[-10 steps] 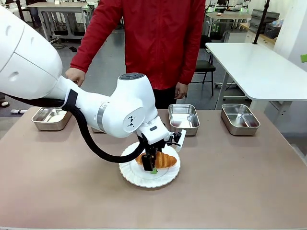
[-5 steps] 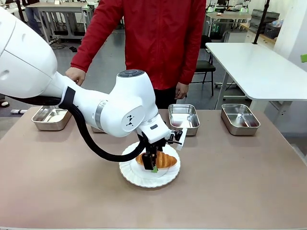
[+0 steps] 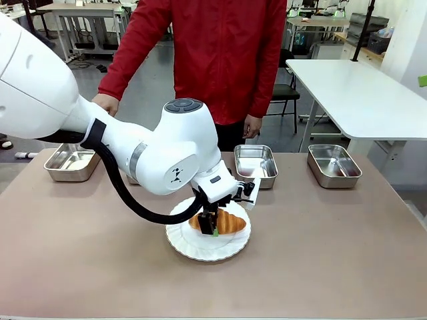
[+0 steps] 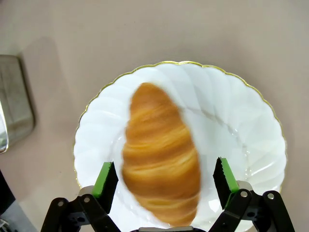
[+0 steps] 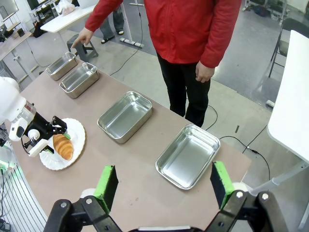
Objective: Place the bread in the container.
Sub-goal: Place the Butter Roll into the Airtight Container indicated by the human.
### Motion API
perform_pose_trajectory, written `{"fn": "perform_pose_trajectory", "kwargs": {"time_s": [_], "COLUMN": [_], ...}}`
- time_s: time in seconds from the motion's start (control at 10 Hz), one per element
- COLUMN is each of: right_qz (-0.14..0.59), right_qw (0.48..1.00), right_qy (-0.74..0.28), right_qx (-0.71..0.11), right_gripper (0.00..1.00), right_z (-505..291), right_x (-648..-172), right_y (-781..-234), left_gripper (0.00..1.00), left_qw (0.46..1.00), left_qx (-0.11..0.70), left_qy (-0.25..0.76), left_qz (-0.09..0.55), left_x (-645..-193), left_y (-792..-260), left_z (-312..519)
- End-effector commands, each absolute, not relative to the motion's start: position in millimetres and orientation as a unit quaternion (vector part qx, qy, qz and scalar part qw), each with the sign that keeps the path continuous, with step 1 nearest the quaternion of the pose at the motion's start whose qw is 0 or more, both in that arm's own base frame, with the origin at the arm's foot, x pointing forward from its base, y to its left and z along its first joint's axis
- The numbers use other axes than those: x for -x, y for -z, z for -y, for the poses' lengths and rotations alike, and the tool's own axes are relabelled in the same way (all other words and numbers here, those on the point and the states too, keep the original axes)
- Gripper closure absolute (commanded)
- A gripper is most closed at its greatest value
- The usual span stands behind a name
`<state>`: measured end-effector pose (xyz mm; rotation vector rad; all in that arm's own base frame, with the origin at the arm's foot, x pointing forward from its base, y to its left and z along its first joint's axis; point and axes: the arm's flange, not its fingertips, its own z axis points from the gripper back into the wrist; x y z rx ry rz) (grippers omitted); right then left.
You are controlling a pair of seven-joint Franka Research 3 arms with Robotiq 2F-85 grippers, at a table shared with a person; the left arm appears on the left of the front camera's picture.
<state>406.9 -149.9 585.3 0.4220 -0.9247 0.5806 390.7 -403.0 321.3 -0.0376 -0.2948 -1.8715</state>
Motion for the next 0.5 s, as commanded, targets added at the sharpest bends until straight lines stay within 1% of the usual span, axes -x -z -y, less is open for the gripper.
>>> {"fn": "perform_pose_trajectory", "kwargs": {"time_s": [0.0, 0.4], "right_qz": [0.438, 0.438], "right_qw": [0.833, 0.833], "right_qy": [-0.273, -0.273], "right_qx": [-0.199, -0.199], "right_gripper": [0.0, 0.0], "right_z": [150, 150], "right_x": [-406, -406], "right_y": [-586, -586], "left_gripper": [0.0, 0.0], "left_qw": [0.588, 0.593], "left_qx": [0.008, 0.007], "left_qy": [0.799, 0.798], "left_qz": [0.124, 0.105], "left_x": [-382, -390], "left_y": [-322, -312], "left_z": [399, 401]}}
